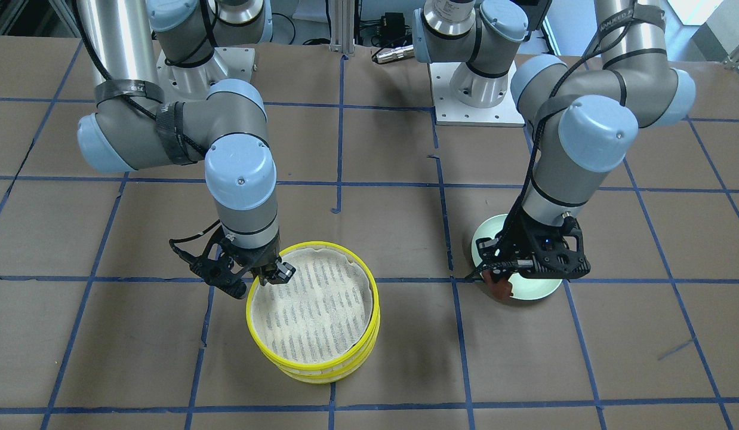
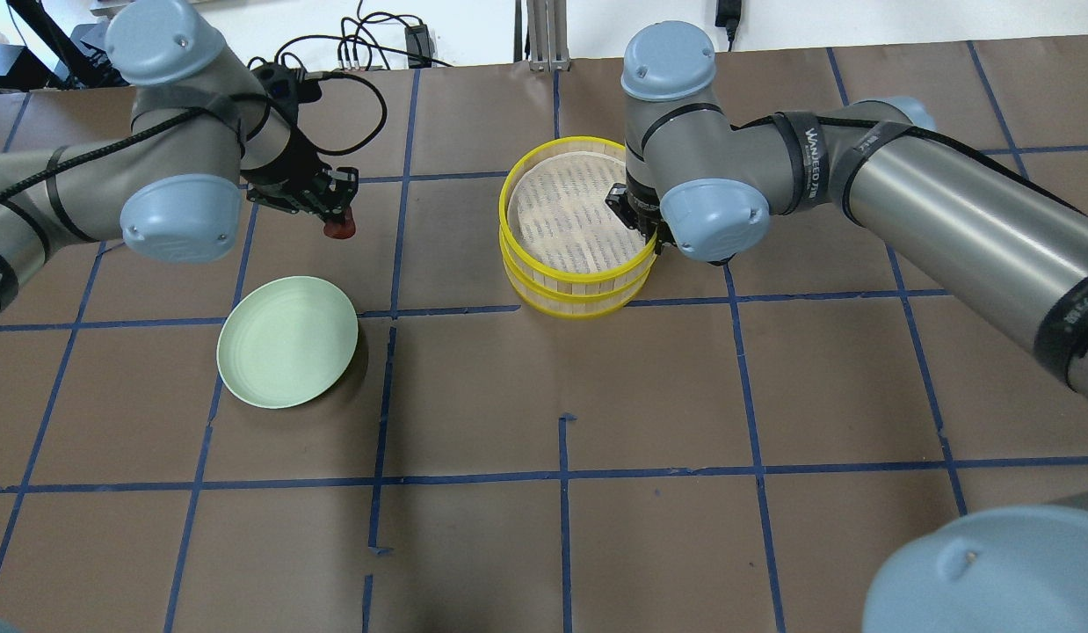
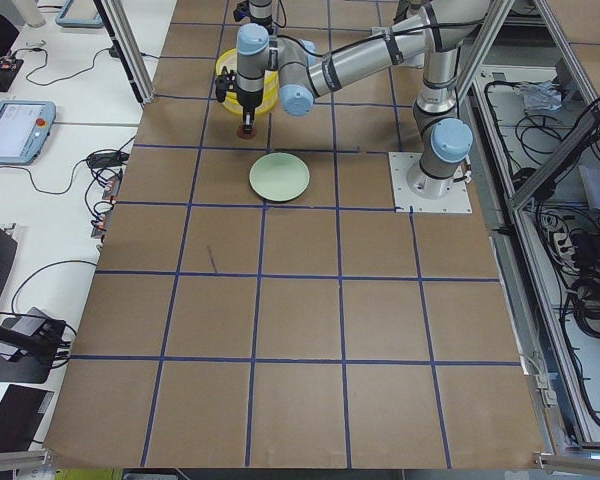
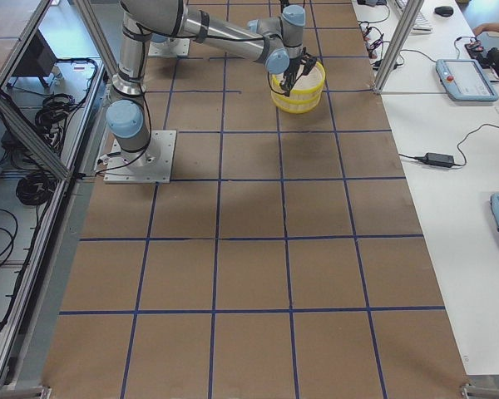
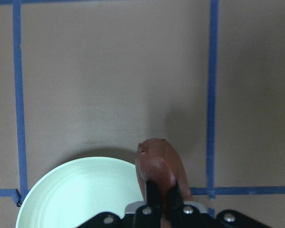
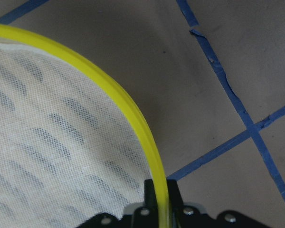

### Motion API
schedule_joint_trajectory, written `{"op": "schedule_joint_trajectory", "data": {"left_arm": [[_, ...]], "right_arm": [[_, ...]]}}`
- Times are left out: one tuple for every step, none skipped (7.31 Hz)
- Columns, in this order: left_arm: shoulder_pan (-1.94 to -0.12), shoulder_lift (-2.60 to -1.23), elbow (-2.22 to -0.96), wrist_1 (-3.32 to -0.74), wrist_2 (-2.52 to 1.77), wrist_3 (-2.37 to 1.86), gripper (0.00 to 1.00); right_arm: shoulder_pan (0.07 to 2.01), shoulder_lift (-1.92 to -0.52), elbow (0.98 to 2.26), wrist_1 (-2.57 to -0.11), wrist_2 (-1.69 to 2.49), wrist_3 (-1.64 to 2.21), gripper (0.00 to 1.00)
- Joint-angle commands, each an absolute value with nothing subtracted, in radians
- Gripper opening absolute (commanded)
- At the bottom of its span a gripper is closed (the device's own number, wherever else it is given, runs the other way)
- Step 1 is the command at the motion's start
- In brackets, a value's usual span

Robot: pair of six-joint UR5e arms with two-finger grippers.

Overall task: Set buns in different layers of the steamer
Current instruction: 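Grasp the brown bun on the green plate with the left gripper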

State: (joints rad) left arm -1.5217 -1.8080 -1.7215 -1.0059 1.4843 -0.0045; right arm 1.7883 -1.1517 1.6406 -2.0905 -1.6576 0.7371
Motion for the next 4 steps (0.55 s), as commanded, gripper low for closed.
{"op": "schedule_joint_trajectory", "data": {"left_arm": [[-1.594, -1.799, -1.680, -1.008, 1.416, -0.144, 0.05], [-1.597, -1.796, -1.677, -1.006, 1.413, -0.140, 0.05], [-1.595, -1.784, -1.672, -1.002, 1.390, -0.130, 0.05], [-1.595, -1.764, -1.663, -1.002, 1.387, -0.129, 0.06]], "right_arm": [[1.789, -1.152, 1.641, -2.095, -1.605, 0.745, 0.09], [1.789, -1.152, 1.640, -2.097, -1.603, 0.755, 0.09], [1.789, -1.149, 1.638, -2.097, -1.603, 0.746, 0.09], [1.789, -1.149, 1.643, -2.094, -1.603, 0.747, 0.28]]}}
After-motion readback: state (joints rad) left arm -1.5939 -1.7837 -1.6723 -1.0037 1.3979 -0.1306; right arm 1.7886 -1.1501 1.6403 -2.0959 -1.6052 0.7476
